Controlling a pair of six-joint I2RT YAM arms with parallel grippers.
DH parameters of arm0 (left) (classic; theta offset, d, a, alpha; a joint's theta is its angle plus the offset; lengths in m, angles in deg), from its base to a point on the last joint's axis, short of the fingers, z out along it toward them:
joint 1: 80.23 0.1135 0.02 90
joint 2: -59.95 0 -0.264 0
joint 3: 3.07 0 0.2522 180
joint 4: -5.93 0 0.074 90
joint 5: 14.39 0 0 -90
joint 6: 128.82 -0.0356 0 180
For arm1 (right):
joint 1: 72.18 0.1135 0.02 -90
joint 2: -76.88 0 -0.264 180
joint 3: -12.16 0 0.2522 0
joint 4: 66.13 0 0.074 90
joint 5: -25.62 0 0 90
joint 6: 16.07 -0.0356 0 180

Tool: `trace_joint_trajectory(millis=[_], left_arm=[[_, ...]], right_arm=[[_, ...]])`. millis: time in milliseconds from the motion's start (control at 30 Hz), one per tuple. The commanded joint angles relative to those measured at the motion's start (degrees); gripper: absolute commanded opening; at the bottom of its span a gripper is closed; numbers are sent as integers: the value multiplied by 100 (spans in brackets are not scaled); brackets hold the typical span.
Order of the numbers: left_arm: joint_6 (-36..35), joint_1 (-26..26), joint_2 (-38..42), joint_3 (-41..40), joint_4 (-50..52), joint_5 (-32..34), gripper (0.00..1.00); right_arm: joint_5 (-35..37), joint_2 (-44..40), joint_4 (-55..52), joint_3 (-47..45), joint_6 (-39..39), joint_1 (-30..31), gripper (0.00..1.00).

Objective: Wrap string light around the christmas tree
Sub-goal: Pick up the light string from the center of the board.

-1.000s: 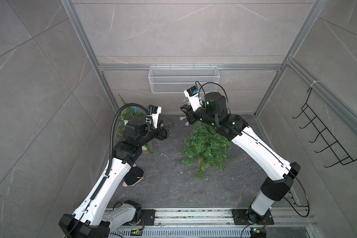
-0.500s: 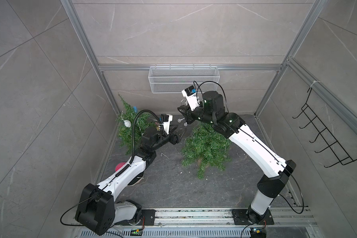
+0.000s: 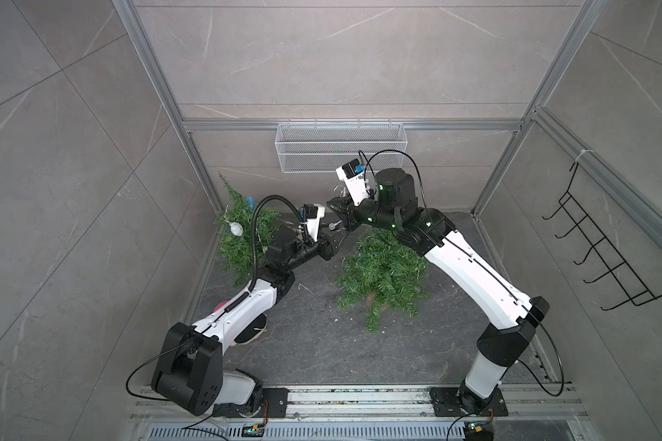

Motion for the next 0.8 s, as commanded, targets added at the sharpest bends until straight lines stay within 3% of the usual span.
trace_joint_trajectory(millis=[0, 133, 367, 500, 567, 767], left_arm=[[9, 4, -65, 250, -410, -236, 39], [-33, 1, -31, 259, -387, -230, 21], [-495, 72, 330, 397, 506, 124, 8], [-1173, 237, 615, 807, 1794, 840, 7], [-1603, 424, 682, 1219, 2530, 1514, 6], [-2145, 642, 614, 2597, 4045, 2299, 6]], right_arm=[[-120, -21, 101, 8, -100, -22, 0], [-142, -36, 114, -39, -127, -47, 0], [-184, -31, 109, -37, -150, -75, 1], [-191, -67, 28, -26, -163, -131, 24], [-190, -117, 8, -63, -139, -158, 33], [-146, -266, 37, -260, -110, -222, 44]])
